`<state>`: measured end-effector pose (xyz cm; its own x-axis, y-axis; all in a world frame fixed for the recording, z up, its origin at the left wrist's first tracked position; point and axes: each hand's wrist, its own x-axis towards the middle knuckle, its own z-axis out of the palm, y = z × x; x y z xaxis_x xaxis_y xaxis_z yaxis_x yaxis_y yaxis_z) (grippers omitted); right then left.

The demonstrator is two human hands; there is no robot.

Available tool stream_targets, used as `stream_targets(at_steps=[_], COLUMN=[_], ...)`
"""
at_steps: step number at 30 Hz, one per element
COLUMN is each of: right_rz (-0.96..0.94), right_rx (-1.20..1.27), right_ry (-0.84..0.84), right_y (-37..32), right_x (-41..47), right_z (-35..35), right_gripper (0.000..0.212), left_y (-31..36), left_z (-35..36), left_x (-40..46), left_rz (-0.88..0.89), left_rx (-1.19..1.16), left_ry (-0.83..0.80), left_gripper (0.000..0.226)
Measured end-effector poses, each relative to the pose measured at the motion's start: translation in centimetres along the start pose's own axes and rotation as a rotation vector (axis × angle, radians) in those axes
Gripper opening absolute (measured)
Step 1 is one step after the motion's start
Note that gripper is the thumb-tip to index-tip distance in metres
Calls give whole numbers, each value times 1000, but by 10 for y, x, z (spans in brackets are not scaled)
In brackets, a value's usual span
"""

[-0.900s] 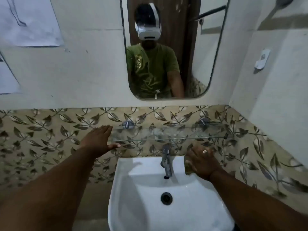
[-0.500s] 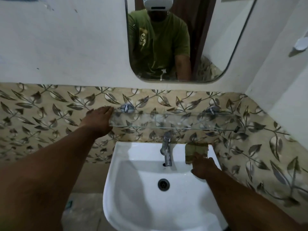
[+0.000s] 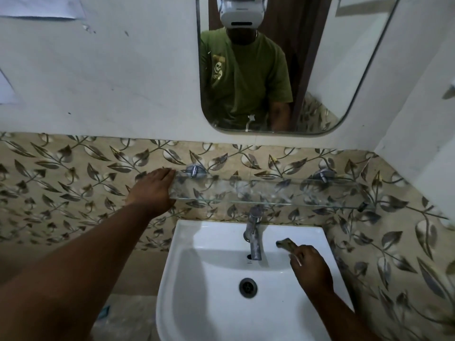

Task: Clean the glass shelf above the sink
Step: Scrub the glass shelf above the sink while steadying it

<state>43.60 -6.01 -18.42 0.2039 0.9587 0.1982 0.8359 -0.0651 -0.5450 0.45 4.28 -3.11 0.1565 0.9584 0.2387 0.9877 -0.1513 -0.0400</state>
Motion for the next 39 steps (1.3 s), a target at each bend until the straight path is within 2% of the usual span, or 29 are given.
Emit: stream_targets(at_steps=[3,8,12,14,16,19,22,24,28,31,35,39], right_rz=[130,-97,-265,-244,-202,-196,-176,-242,-268,-268,-338,-227], right_rx=[92,282,451,619,677,380,71,-18,-412,-493,-462,-478], right_ry=[5,-178,-140,-135,-154,-61,50,5,-156,-169,-150,-114], right_y=[-31,-126,-222,-266,-302,-326,-340,-353,-364,-356,-337,-312], right_x=[-39,-82,-50,-20,15,57,55,40,39,37,23,35], right_z=[-13,-51,-84,-90,-84,-65,-44,-21,31,50,36,16], right_gripper=[28,45,46,43,42,43,47,51,77,89,98,98], left_y=[0,-3,-4,-5,-9,-13,-15,-16,-17,-17,-17,-18], left_z=[3,7,6,6,7,10,12,12,13,18,18,17], left_x=[-1,-1,0,0,0,3,4,5,4,4,1,1], left_rz=[-12,-2,31,51,59,92,105,99,93,107,127,126], left_rx=[-1,-9,-26,-41,-74,-100,-110,-124,-134,-146,-134,-126], left_ry=[8,22,57,76,92,84,81,97,119,105,106,94], left_gripper=[87,88,87,86,88,88,84,79,73,76,79,86])
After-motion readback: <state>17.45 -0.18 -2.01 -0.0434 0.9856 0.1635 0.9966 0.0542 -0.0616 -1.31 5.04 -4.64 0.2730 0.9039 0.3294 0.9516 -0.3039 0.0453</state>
